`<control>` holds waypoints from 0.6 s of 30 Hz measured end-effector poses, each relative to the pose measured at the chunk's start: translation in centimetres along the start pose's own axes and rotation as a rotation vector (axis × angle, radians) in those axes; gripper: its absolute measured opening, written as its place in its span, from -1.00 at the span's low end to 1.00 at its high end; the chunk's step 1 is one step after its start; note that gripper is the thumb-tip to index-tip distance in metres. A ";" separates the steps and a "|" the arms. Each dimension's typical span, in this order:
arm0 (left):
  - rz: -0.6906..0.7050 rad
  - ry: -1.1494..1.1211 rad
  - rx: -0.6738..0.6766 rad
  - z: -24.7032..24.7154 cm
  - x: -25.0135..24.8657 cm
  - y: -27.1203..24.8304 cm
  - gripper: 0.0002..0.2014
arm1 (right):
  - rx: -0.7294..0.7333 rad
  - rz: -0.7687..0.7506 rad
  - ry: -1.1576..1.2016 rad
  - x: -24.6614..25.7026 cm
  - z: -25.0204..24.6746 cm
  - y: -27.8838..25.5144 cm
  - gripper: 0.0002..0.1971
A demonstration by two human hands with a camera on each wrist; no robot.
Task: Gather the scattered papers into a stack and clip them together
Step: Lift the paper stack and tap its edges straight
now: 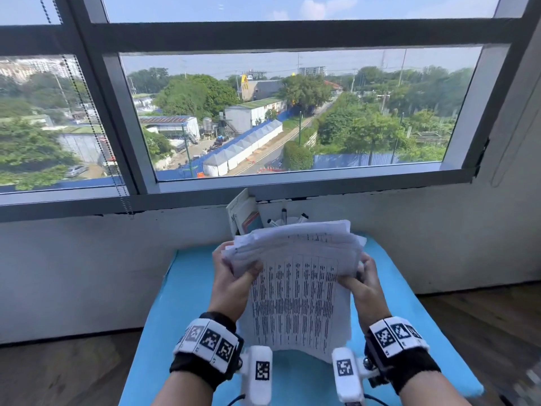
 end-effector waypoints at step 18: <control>-0.060 -0.167 0.020 -0.9 0.0 0.0 -0.50 | 0.003 -0.014 -0.006 1.0 0.1 0.2 -0.69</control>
Point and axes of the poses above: each hand's wrist, its own y-axis towards the middle knuckle, its own z-axis out of the palm, x = y × z, the point moved 10 cm from there along y, towards the middle knuckle, and after that the axes turned 4 degrees about -x, right-handed, at the moved point
